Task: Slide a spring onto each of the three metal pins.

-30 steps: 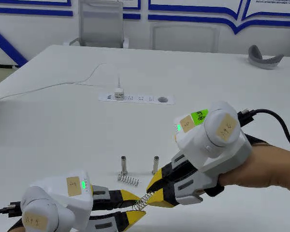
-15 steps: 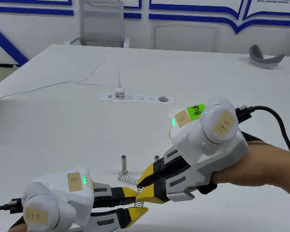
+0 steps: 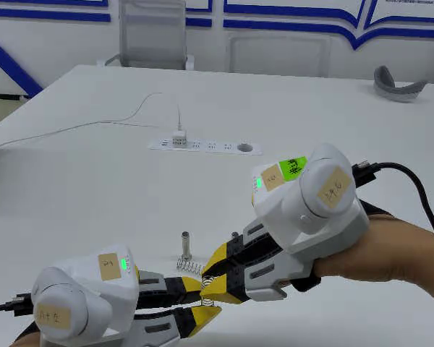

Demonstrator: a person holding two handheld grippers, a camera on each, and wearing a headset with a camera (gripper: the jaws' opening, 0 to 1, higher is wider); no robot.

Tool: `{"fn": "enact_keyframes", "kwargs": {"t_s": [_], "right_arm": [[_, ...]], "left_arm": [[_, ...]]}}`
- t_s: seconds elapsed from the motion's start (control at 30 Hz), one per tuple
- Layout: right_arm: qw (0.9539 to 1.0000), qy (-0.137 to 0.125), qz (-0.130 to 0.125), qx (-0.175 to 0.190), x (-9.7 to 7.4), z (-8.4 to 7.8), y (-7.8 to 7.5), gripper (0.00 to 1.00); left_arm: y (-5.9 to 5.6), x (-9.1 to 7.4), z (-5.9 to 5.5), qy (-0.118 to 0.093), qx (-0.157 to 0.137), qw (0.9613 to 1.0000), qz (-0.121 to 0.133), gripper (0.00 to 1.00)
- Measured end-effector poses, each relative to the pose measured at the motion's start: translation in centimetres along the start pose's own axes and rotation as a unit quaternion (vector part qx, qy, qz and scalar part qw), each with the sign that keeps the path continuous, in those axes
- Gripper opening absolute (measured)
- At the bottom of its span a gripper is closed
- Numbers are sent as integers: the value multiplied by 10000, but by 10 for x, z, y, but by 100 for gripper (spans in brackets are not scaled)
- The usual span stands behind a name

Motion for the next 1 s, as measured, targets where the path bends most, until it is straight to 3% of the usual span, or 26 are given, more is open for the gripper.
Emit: {"fn": "enact_keyframes", "kwargs": {"t_s": [0.37,0.67,1.0], "right_arm": [[10000,-60,-13,53,0,-1,0,12],[9998,-112,-108,98,-2,0,-4,12],[9996,-145,-203,158,-4,0,-8,12]], "left_arm": [[0,1,2,-38,-2,10000,-2,11],[4,0,2,-96,13,9999,136,12],[8,-8,-4,-64,-198,9993,296,24]]}}
Point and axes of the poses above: the centre of the closed fingertips' face, and the gripper's own axes: x roughly forward along the fingers, y roughly to its left, z roughly out of its top, the point moved 7 cm from there along -x, roughly backward along the fingers, and after that the axes turned 13 degrees about x, right-handed, at the moved point
